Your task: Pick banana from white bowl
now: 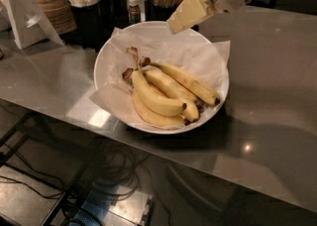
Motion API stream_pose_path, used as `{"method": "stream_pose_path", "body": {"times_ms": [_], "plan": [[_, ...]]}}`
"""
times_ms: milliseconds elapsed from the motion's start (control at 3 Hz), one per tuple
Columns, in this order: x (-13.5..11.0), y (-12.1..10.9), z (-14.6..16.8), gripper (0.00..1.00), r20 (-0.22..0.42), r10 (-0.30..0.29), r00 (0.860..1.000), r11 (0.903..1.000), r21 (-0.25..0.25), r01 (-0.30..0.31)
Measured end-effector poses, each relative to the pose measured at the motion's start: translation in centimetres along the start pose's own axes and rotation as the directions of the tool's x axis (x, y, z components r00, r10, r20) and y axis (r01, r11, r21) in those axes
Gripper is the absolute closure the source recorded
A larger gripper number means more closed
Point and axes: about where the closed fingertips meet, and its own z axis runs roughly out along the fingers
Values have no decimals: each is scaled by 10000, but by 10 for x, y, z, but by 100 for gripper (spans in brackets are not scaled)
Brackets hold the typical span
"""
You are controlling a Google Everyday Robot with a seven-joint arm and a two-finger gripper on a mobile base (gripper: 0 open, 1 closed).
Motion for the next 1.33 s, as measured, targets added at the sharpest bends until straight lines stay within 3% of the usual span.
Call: {"method": "stream_pose_path", "body": {"times_ms": [333,1333], "plan": [[-6,3,-5,81,116,-102,9999,9999,-12,102],[-6,3,-5,12,115,-102,9999,9999,-12,102]]}}
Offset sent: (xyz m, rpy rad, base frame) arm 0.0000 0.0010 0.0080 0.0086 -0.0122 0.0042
